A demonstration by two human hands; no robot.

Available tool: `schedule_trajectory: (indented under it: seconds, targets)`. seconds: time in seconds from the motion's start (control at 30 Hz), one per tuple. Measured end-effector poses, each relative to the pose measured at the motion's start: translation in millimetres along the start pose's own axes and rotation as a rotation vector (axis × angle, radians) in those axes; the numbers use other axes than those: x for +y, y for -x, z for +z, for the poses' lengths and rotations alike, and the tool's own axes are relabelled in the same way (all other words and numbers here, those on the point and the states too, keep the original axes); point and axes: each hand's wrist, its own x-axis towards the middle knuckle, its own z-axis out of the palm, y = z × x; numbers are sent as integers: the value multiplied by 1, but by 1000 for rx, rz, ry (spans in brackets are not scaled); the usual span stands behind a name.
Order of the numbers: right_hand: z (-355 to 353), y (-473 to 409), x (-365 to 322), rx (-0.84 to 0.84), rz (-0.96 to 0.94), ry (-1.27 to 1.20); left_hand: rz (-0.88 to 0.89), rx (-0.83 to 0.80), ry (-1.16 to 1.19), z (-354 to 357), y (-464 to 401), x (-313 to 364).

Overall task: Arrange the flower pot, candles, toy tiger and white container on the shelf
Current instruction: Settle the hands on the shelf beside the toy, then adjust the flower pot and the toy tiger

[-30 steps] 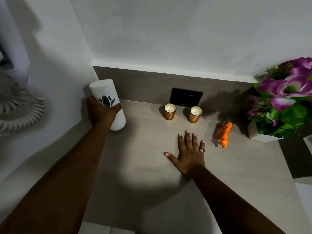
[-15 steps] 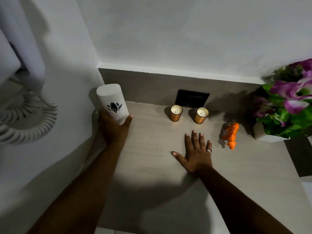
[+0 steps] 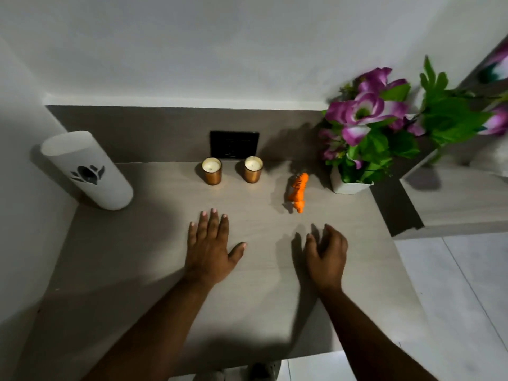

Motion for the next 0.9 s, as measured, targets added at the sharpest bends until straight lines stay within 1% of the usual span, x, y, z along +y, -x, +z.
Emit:
schedule_trajectory:
  seconds: [0.1, 0.2, 0.37, 0.47, 0.57, 0.9]
  targets:
    - [-18, -49, -2, 45, 144, -89, -7, -8, -20, 1, -5, 3]
    - [-25, -106, -7, 90, 185, -177, -19, -8, -68, 1, -7, 3]
    - [-18, -168, -1, 134, 102, -252, -22, 13, -57, 1, -8, 5]
    - [-10, -184, 7, 207, 80, -298, -23, 25, -36, 1, -8, 7]
    - [-5, -197, 12, 244, 70, -314, -38, 29, -51, 0, -11, 9]
    - [-11, -231, 13, 207, 52, -289, -112, 53, -27, 2, -14, 13]
